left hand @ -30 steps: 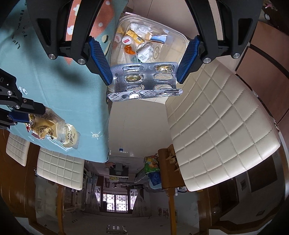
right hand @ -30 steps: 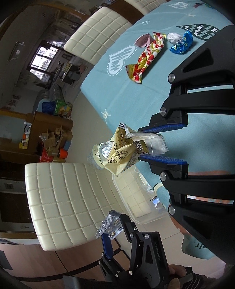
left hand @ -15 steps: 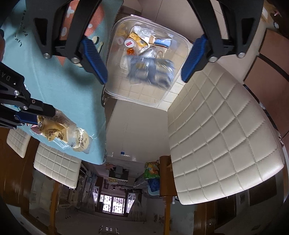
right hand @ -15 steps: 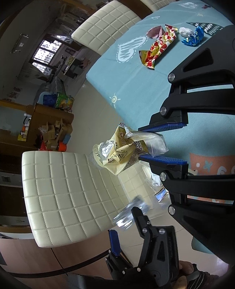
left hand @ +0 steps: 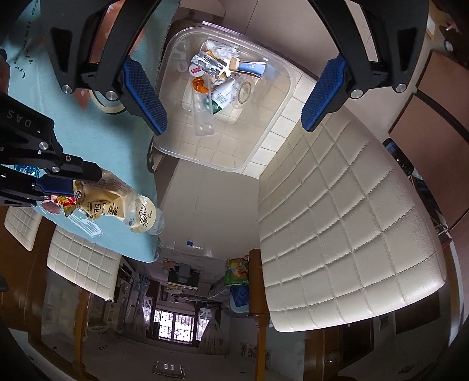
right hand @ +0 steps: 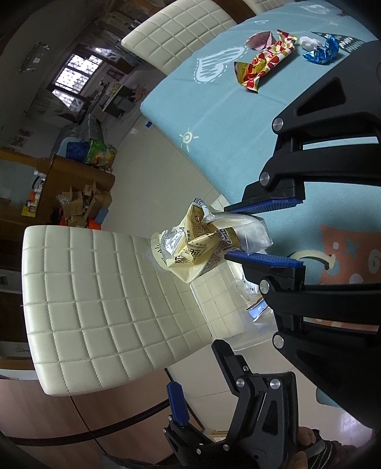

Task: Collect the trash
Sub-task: 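Release the beige snack wrapper into the bin with the right gripper, then grasp the white tissue with right gripper while left grasps the red-gold candy wrapper, then carry the tissue and red-gold wrapper toward the bin with both grippers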

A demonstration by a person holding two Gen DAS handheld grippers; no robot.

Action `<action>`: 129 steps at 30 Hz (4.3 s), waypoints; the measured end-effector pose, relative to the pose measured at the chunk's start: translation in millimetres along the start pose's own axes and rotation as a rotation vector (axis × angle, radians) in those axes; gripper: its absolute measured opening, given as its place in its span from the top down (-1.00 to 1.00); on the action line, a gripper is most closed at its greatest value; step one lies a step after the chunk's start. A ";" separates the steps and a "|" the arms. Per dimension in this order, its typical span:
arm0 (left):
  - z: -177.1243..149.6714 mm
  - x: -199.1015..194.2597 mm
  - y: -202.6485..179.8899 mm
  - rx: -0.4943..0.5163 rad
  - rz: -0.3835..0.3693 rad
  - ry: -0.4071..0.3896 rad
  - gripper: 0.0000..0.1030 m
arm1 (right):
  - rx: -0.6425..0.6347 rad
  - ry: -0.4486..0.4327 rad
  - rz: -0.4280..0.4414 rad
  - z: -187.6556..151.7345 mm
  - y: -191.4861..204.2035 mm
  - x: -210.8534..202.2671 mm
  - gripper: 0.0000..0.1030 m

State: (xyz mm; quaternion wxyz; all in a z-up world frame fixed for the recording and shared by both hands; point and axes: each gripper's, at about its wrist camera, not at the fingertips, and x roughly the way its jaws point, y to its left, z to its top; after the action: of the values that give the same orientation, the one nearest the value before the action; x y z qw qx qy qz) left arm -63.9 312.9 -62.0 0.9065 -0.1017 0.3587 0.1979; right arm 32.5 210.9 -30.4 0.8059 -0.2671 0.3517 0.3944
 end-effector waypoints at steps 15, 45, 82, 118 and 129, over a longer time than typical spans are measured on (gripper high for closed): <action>6.3 -6.2 -21.5 0.041 -0.021 -0.006 -0.76 | 0.105 -0.068 -0.071 -14.0 -39.2 -18.0 -0.85; 60.0 31.2 -286.1 0.427 -0.264 0.086 -0.76 | 0.645 -0.028 -0.294 -184.0 -306.1 -74.3 -0.86; 80.7 112.9 -372.7 0.561 -0.288 0.081 0.96 | 0.647 -0.029 -0.218 -181.0 -346.7 -43.2 0.54; 39.5 -23.7 -220.4 0.440 -0.211 -0.042 0.96 | 0.460 -0.094 -0.168 -124.9 -213.2 -109.0 0.54; 37.8 -23.3 -158.9 0.354 -0.141 -0.050 0.96 | 0.356 -0.083 -0.120 -82.9 -164.5 -86.6 0.54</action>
State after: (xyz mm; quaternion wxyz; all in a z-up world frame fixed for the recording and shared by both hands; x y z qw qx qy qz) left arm 12.2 175.5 -11.9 0.9305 0.0393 0.3573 0.0704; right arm 100.3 23.6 11.6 0.8763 -0.1243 0.3660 0.2877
